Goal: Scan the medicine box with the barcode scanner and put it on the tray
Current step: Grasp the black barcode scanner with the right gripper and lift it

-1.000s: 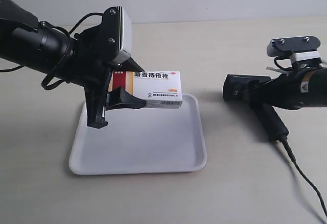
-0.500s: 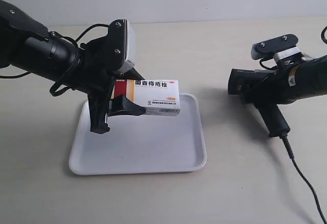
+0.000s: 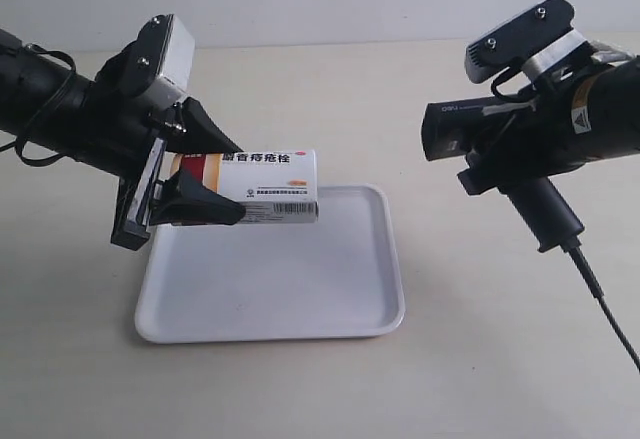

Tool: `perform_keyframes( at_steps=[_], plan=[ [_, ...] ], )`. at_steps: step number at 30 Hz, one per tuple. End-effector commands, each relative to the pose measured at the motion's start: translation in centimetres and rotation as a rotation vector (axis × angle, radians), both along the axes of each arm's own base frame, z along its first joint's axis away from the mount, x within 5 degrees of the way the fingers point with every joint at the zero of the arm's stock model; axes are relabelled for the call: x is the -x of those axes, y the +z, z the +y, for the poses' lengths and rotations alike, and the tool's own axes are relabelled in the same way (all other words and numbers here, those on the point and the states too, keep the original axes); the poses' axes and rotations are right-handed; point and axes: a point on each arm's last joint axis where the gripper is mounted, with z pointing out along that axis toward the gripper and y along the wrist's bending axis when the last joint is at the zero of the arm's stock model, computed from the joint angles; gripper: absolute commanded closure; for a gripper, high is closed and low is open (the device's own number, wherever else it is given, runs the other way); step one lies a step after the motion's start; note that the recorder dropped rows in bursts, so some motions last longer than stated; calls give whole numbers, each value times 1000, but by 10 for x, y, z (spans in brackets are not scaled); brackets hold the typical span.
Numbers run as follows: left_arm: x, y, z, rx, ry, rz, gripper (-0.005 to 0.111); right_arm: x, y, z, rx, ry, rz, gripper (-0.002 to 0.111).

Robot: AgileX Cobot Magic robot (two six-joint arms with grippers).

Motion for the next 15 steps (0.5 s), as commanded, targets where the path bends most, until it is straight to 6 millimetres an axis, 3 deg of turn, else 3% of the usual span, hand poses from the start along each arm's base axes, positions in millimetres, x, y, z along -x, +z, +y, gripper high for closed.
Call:
perform_keyframes(
  at_steps=[1,10,15],
  plan=[
    [1,1,0,17,-1,9,106,7,-10,-3,15,-2,37,108],
    [0,1,-1,21,3,12,106,13,-17,-4,0,-4,54,108],
    [-3,-14,-2,8,4,57,106,13,-17,-5,2,-5,57,108]
  ],
)
